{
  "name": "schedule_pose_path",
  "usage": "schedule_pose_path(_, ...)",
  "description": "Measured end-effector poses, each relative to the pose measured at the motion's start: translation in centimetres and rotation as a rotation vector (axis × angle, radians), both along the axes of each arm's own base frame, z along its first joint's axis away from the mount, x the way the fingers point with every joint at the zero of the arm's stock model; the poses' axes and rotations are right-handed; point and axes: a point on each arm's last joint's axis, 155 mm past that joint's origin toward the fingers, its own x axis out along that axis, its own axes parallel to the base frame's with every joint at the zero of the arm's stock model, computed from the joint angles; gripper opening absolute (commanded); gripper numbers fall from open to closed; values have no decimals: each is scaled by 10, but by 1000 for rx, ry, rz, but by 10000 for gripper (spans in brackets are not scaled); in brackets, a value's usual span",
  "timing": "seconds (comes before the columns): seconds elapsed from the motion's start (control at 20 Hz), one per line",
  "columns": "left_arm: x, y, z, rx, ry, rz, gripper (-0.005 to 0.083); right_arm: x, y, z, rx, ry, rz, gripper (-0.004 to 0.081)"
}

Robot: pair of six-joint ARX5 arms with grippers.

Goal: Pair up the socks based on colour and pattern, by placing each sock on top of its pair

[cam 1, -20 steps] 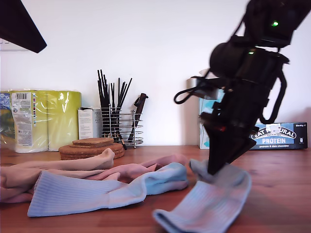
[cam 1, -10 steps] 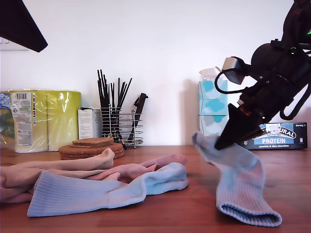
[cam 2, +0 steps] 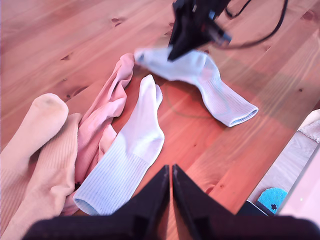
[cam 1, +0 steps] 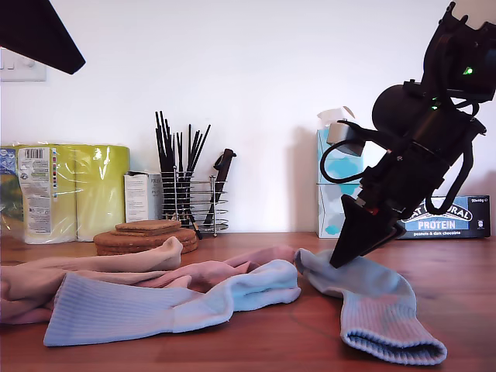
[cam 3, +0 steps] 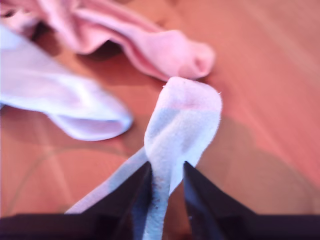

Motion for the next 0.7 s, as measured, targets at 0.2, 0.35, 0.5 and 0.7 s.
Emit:
schedule_pose_path(0.2, 0, 0, 0, 1, -1, 2, -21, 1, 1, 7, 11, -8, -14, 374)
schedule_pose_path(0.35, 0, 0, 0, 1, -1, 2, -21, 4, 4, 43, 38, -88, -9, 386)
schedule_pose_path(0.5, 0, 1, 0, 9, -9, -6, -21, 0, 3, 79, 59, -155, -8, 269)
schedule_pose_path(0.7, 3, 2, -7, 91, -61, -68, -21, -21, 3, 105, 118, -89, -66, -13)
